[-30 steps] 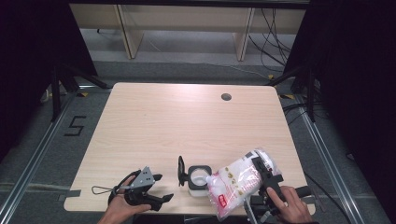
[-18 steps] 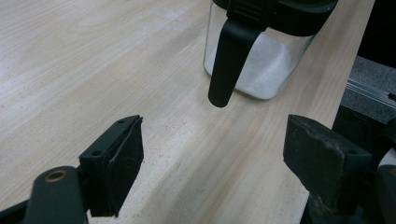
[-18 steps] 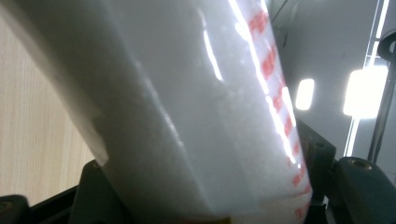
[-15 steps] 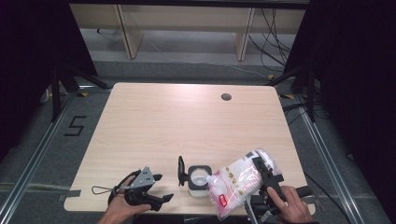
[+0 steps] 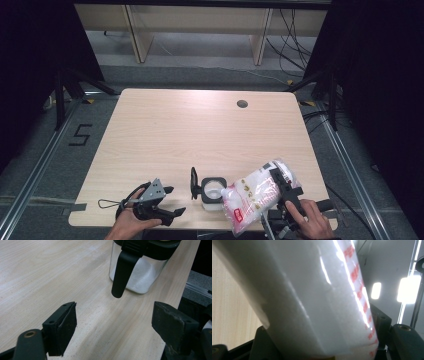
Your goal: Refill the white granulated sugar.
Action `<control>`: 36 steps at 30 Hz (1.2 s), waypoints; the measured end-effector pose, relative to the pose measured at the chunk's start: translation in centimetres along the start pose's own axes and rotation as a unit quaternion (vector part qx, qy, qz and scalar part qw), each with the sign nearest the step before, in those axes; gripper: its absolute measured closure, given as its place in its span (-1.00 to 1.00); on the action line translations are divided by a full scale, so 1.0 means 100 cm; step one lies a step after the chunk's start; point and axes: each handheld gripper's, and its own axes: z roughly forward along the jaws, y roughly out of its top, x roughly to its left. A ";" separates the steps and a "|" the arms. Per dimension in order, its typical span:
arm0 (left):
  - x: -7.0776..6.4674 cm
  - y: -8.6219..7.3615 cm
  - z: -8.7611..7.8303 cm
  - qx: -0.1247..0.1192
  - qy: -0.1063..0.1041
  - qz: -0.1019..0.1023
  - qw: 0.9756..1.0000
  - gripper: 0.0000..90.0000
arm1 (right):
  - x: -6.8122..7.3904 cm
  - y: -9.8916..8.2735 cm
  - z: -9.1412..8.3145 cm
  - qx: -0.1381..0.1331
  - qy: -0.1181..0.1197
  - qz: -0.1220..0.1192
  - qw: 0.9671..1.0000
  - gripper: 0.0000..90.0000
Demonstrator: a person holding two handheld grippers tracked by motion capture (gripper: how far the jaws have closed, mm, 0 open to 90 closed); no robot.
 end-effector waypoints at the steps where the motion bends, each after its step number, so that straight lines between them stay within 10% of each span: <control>1: 0.000 0.000 0.000 -0.001 0.000 0.000 1.000 -0.56 | -0.004 0.001 -0.001 0.005 0.005 -0.017 1.000 -0.14; 16: 0.001 0.000 0.000 0.000 -0.003 0.007 1.000 -0.56 | -0.003 0.000 -0.001 0.006 0.004 -0.003 1.000 -0.14; 19: 0.002 0.000 0.000 0.000 -0.003 0.007 1.000 -0.56 | 0.002 -0.002 0.001 -0.002 0.005 0.030 1.000 -0.14; 22: 0.001 0.000 0.000 -0.001 -0.004 0.007 1.000 -0.56 | -0.002 -0.001 0.000 0.008 0.011 0.005 1.000 -0.14; 27: 0.002 0.000 0.000 0.000 -0.004 0.007 1.000 -0.56 | 0.002 -0.004 0.001 0.005 0.011 0.041 0.999 -0.14; 29: 0.002 0.000 0.000 -0.001 -0.004 0.007 1.000 -0.56 | -0.001 -0.004 0.002 0.000 0.010 0.015 1.000 -0.14; 30: 0.002 0.000 0.000 0.000 -0.003 0.005 1.000 -0.56 | 0.003 -0.005 0.001 0.011 0.018 0.044 0.999 -0.14; 36: 0.001 0.000 0.000 0.002 0.000 -0.007 1.000 -0.56 | 0.000 -0.005 0.002 0.003 0.011 0.018 1.000 -0.14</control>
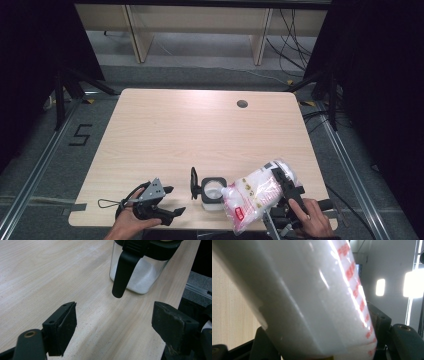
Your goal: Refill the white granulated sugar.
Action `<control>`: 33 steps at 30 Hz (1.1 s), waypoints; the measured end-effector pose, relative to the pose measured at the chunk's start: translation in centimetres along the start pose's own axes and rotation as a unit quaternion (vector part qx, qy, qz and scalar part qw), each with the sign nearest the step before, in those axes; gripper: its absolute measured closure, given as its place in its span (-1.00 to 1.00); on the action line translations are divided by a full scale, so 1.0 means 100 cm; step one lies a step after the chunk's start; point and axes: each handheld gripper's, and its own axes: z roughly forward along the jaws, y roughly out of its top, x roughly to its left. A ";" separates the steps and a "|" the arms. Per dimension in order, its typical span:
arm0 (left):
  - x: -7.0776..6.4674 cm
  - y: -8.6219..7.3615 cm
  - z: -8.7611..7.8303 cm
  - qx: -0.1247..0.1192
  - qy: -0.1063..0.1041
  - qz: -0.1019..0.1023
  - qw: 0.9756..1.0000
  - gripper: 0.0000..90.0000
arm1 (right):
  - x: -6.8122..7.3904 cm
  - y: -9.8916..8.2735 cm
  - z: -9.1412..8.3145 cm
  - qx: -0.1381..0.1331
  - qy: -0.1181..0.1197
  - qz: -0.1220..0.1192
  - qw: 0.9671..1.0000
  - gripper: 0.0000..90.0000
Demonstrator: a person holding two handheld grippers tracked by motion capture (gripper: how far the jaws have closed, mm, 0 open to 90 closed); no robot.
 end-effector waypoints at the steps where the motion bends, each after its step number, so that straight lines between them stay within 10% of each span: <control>1: 0.000 0.000 0.000 0.000 0.001 0.001 1.000 -0.56 | 0.001 0.000 0.000 0.003 0.004 0.004 1.000 -0.14; 7: 0.000 0.001 -0.001 -0.001 -0.002 0.000 1.000 -0.56 | 0.005 0.000 0.000 0.002 0.004 0.027 1.000 -0.14; 12: 0.000 0.001 -0.001 -0.003 -0.002 -0.003 1.000 -0.56 | -0.002 0.002 -0.001 -0.001 -0.003 -0.008 1.000 -0.14; 21: 0.000 0.000 0.000 -0.003 0.000 -0.002 1.000 -0.56 | 0.002 0.001 -0.002 0.005 0.002 0.017 1.000 -0.14; 29: 0.001 0.001 -0.001 0.002 0.001 0.002 1.000 -0.56 | -0.002 0.003 -0.003 0.001 -0.002 -0.006 1.000 -0.14; 31: 0.000 0.000 -0.001 0.001 0.000 0.002 1.000 -0.56 | 0.002 0.003 -0.003 0.005 0.000 0.021 1.000 -0.14; 33: 0.000 0.001 -0.001 -0.003 -0.002 -0.002 1.000 -0.56 | -0.002 0.003 -0.002 -0.005 -0.003 -0.007 1.000 -0.14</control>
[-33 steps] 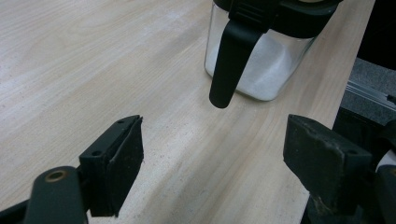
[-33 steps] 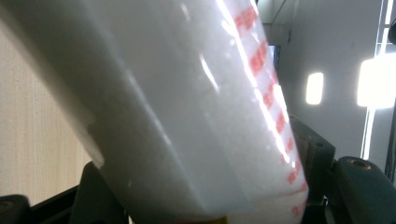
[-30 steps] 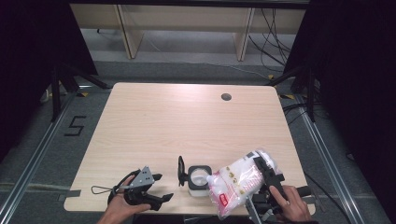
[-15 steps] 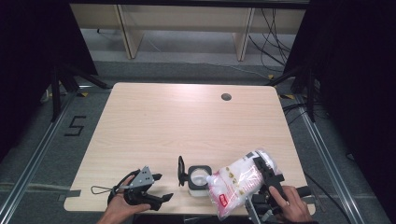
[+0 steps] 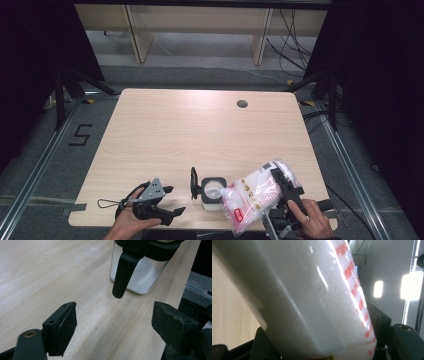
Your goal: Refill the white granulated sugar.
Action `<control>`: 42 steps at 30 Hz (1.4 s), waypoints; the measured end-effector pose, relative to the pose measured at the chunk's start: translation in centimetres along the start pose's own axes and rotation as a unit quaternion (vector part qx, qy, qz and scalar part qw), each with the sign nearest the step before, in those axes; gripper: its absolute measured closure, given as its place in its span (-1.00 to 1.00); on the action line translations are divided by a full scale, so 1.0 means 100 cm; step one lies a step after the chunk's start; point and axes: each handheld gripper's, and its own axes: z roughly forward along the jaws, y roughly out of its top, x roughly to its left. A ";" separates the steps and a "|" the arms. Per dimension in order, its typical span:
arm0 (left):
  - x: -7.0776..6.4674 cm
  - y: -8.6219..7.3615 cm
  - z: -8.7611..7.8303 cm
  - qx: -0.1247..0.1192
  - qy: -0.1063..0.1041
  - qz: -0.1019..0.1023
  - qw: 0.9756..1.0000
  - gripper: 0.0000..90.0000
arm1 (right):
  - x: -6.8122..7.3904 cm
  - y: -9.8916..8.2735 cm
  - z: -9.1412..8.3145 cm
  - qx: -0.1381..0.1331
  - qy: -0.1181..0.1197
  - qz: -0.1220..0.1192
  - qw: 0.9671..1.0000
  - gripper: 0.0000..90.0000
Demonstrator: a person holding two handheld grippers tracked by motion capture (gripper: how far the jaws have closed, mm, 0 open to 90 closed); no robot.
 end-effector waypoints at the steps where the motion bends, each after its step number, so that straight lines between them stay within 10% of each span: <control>1: 0.001 0.000 0.000 0.002 0.004 0.005 1.000 -0.56 | 0.001 0.000 0.000 0.005 -0.001 0.008 1.000 -0.14; 17: 0.001 0.000 0.000 0.004 0.003 0.006 1.000 -0.56 | 0.003 0.000 -0.001 0.006 0.001 0.030 1.000 -0.14; 23: 0.001 0.000 -0.001 0.002 0.003 0.005 1.000 -0.56 | -0.003 0.001 -0.002 0.003 -0.006 -0.007 1.000 -0.14; 42: 0.001 0.000 -0.001 0.005 0.003 0.003 1.000 -0.56 | -0.003 0.001 -0.003 0.005 -0.008 -0.002 1.000 -0.14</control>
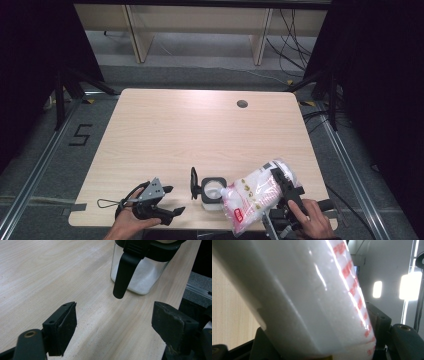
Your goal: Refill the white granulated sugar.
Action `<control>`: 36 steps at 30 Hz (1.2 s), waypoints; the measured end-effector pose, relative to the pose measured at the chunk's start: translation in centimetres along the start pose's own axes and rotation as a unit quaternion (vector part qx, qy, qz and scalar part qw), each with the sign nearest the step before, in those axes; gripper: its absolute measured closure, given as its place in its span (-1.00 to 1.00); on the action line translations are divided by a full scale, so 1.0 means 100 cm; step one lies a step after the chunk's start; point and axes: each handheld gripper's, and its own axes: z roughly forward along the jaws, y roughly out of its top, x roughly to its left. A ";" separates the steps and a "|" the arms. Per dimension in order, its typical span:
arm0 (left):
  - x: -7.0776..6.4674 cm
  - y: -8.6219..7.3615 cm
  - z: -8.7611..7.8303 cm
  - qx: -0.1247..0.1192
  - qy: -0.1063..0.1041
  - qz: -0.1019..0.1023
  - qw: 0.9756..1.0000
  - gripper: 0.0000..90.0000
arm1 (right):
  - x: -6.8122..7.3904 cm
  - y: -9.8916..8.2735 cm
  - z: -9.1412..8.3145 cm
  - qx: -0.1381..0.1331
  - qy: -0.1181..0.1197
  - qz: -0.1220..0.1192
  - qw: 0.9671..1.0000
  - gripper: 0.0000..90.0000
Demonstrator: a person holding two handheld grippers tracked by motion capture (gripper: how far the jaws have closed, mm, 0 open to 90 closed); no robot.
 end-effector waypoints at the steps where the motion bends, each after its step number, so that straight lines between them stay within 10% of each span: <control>1: 0.000 0.000 0.000 -0.003 0.000 0.007 1.000 -0.56 | 0.001 0.000 0.000 -0.001 0.001 -0.001 1.000 -0.14; 36: 0.000 0.000 0.000 -0.004 -0.001 0.003 1.000 -0.56 | 0.003 0.000 0.002 -0.009 0.001 0.015 1.000 -0.14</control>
